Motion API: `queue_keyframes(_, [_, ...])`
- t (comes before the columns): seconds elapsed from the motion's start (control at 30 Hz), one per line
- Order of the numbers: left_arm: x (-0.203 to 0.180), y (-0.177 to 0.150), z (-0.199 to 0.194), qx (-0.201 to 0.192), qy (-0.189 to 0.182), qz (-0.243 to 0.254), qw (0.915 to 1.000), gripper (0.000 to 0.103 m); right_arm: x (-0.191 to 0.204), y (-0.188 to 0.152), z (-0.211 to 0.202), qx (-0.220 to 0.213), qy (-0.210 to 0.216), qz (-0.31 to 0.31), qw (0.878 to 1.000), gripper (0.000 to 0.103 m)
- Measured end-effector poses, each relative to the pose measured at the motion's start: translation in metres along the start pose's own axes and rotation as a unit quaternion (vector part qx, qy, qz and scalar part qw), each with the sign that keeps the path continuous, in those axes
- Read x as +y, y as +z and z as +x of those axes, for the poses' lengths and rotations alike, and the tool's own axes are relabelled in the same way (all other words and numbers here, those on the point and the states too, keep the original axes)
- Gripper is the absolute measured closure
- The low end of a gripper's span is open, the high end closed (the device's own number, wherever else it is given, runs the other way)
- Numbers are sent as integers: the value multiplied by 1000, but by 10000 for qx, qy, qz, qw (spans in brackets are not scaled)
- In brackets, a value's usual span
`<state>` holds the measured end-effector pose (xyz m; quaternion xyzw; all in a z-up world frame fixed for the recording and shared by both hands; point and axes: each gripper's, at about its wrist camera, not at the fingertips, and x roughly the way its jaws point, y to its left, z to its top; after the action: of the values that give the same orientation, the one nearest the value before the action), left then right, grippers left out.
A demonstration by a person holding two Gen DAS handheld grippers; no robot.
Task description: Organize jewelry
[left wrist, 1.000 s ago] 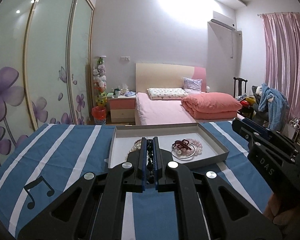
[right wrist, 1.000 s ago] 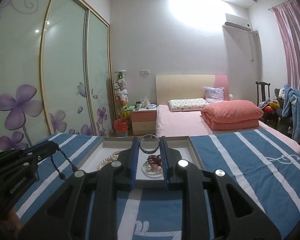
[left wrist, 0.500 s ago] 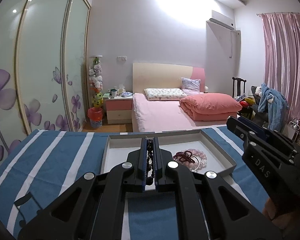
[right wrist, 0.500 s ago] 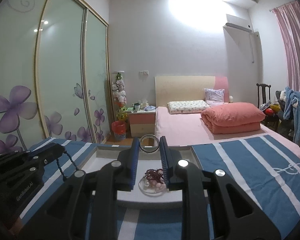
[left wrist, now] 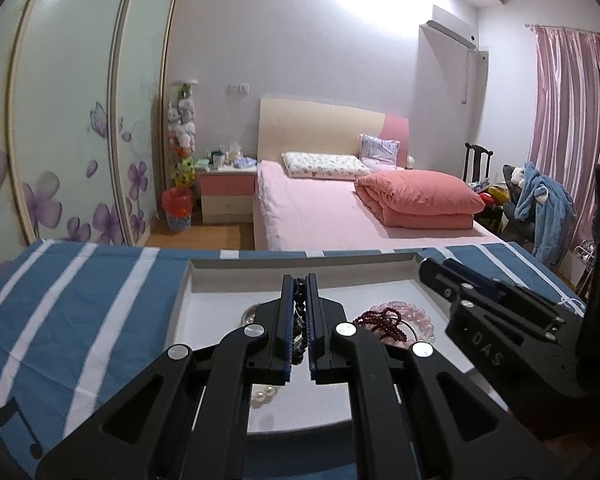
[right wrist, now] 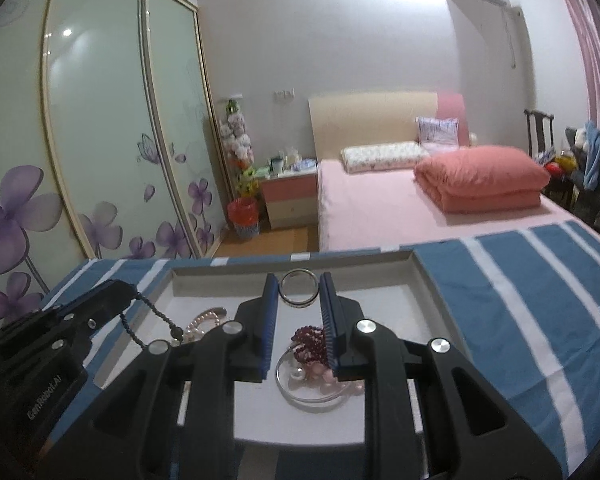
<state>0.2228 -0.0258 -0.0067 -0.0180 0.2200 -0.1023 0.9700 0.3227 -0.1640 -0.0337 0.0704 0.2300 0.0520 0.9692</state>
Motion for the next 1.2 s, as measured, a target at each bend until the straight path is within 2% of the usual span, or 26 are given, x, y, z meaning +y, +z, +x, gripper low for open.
queue_keyframes(0.17, [2, -3, 14, 225, -74, -51, 9997, 96, -7, -5, 16, 321, 123, 180, 9992, 80])
queue_keyframes(0.23, [6, -2, 13, 244, -44, -147, 9996, 96, -10, -6, 14, 332, 138, 267, 9990, 66])
queue_keyframes(0.3, [13, -1, 11, 264, -42, -268, 9993, 95, -14, -5, 6, 243, 106, 326, 9991, 64])
queue_keyframes(0.47, [40, 7, -11, 164, -19, -731, 9972, 72, -24, -2, -17, 123, 69, 480, 9987, 63])
queue_keyframes(0.6, [49, 10, -36, 27, 14, -818, 9966, 71, -26, -1, -36, 82, 90, 500, 9987, 60])
queue_keyframes(0.77, [53, 4, -74, -163, 97, -715, 9973, 52, -16, -10, -75, 36, 110, 289, 9995, 49])
queue_keyframes(0.8, [54, 2, -80, -195, 124, -697, 9973, 49, -14, -12, -82, 28, 102, 253, 9996, 44])
queue_keyframes(0.9, [55, -8, -109, -356, 273, -625, 9970, 31, -6, -21, -110, -49, 83, 98, 9999, 25])
queue_keyframes(0.97, [55, -13, -124, -470, 406, -569, 9964, 13, 1, -27, -128, -111, 50, -23, 9999, 14])
queue_keyframes(1.03, [54, -18, -138, -618, 561, -471, 9954, 8, 8, -33, -145, -173, 20, -124, 9998, 5])
queue_keyframes(1.13, [48, -24, -152, -714, 746, -251, 9943, 2, 17, -39, -162, -196, -117, -256, 9994, 5])
queue_keyframes(1.2, [41, -30, -161, -781, 848, -98, 9933, 2, 23, -44, -172, -227, -231, -351, 9989, 5])
